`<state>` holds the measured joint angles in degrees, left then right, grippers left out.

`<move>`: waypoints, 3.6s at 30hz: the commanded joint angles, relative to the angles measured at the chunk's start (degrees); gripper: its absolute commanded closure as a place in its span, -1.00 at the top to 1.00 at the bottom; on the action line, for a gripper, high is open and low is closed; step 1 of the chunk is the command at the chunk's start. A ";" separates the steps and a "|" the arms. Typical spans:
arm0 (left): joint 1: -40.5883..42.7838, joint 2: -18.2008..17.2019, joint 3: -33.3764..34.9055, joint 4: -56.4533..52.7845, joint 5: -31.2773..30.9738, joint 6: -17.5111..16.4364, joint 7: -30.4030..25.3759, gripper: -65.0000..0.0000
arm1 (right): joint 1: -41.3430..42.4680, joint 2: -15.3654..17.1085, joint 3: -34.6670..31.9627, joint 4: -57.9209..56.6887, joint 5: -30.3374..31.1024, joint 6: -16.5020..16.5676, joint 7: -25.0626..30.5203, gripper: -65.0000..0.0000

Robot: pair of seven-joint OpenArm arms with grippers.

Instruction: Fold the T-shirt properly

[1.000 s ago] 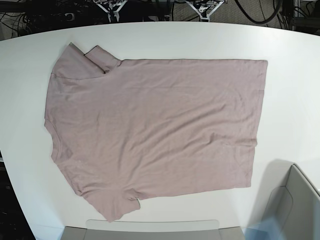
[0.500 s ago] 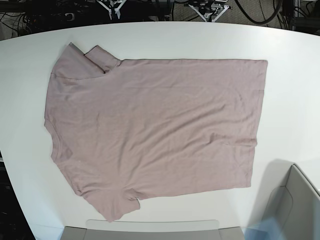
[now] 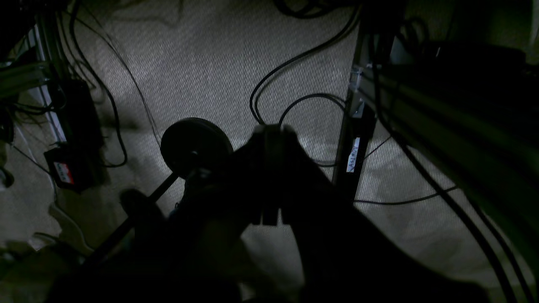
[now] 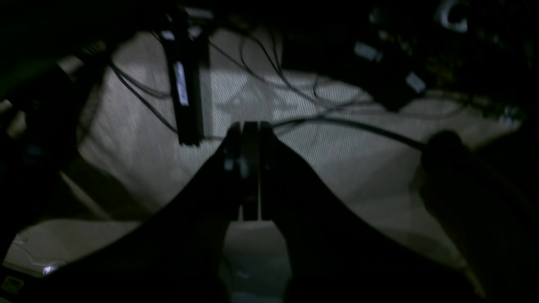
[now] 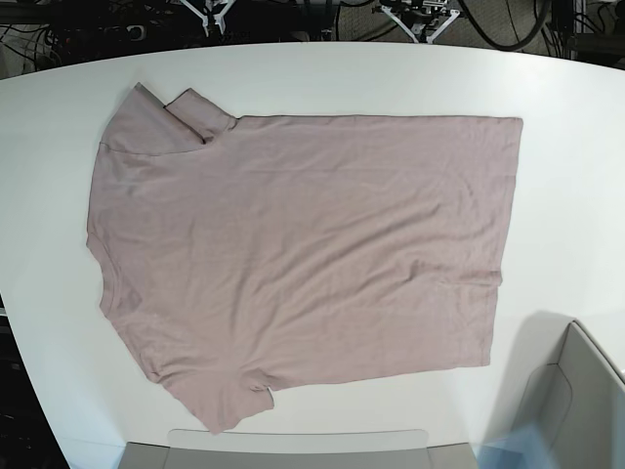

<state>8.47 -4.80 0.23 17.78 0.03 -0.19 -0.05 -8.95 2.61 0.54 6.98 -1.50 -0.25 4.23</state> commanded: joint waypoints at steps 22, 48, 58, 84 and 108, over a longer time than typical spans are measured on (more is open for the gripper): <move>1.24 -0.61 0.25 -0.07 0.10 -0.12 0.10 -0.99 | -1.64 3.23 -0.23 3.52 -0.04 0.21 -4.98 -0.99; 7.05 -4.04 -0.19 0.02 0.01 -0.12 -2.63 -0.99 | -7.97 7.37 -8.67 14.07 0.13 0.30 -11.83 -0.99; 11.18 -4.04 -0.19 4.24 -0.08 -0.12 -2.63 -1.00 | -11.75 8.16 -9.63 19.96 0.22 0.30 -11.83 -0.99; 14.34 -4.21 -0.19 4.51 -0.08 -0.12 -2.54 -1.00 | -16.59 11.50 -9.63 27.96 0.22 0.30 -11.83 -0.99; 49.86 -1.58 -10.47 61.30 -0.08 -0.12 12.14 -1.00 | -44.19 27.94 -9.63 78.34 0.84 0.30 -12.45 -0.99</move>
<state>57.12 -6.61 -10.15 78.48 -0.21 -0.60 13.37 -52.27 30.26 -9.15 84.66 -0.99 -0.30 -9.34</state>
